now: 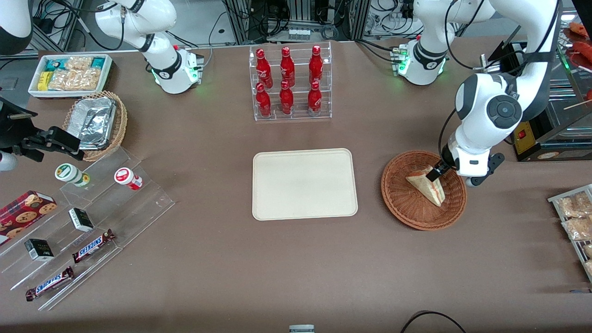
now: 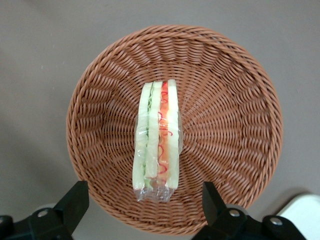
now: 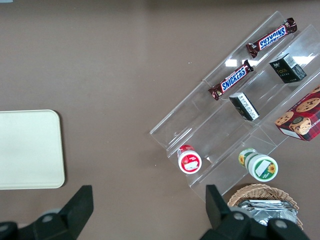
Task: Place sandwich from basket to tray
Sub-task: 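Lower the left gripper and close it on the sandwich's wrapped edge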
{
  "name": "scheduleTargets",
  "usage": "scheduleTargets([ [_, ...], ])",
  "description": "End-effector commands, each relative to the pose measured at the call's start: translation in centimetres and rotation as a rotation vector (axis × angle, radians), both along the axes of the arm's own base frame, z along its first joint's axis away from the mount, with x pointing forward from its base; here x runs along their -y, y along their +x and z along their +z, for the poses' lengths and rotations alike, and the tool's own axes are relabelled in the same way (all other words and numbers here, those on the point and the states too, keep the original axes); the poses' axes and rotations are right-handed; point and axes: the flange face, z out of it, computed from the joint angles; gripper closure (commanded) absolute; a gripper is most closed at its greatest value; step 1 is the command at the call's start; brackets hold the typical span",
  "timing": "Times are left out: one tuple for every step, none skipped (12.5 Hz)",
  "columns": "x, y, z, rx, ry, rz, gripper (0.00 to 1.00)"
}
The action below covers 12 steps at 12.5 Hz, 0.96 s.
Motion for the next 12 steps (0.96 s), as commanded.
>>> scheduleTargets([
  [0.5,0.4,-1.7,0.033,0.006,0.127,0.0],
  [0.5,0.4,-2.4,0.028,0.005,0.148,0.0],
  [0.4,0.4,-3.2,0.016,0.005,0.154,0.0],
  [0.4,0.3,-3.7,0.008,0.005,0.158,0.0],
  [0.4,0.3,-4.0,0.011,0.001,0.16,0.0],
  [0.3,0.1,-4.6,0.005,0.0,0.165,0.0],
  [0.3,0.1,-5.2,-0.005,-0.001,0.172,0.0],
  [0.4,0.1,-5.6,-0.01,-0.014,0.188,0.0],
  [0.3,0.1,-5.8,-0.009,-0.018,0.193,0.0],
  [0.3,-0.3,-6.3,-0.02,-0.016,0.193,0.0],
  [0.3,-0.5,-7.2,-0.022,-0.017,0.194,0.0],
  [0.3,-0.8,-7.8,-0.007,-0.022,0.194,0.0],
])
